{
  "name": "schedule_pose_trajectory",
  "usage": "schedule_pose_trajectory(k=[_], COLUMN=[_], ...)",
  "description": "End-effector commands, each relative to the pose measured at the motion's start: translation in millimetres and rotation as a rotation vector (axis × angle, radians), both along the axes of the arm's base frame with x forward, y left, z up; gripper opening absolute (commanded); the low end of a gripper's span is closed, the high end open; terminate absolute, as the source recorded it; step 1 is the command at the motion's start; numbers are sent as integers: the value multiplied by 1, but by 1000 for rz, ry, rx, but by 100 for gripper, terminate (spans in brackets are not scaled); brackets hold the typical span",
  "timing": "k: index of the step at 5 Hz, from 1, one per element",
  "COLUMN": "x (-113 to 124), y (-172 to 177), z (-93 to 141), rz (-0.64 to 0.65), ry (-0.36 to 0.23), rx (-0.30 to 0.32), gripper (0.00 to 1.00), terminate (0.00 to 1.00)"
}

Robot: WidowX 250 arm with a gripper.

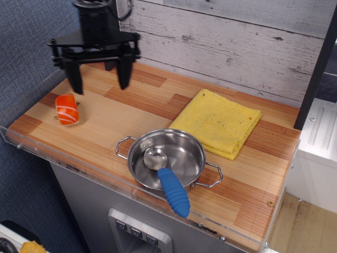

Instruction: Move the red slice to the bottom left corner of the table

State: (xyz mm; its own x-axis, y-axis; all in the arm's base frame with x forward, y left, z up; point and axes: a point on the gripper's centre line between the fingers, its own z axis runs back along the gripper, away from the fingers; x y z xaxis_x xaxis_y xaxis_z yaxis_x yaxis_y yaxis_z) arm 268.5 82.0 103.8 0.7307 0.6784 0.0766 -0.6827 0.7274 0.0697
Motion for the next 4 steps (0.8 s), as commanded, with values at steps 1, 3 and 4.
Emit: schedule_pose_trajectory(k=[1,3,4], x=[16,21,21], y=[-41,-67,-67], z=[8,11,11], rz=[-124,-196,-196], ry=[-33,-43,-43], rx=[-48,-27,-27], gripper=[100,100,100], terminate=[0,0,100])
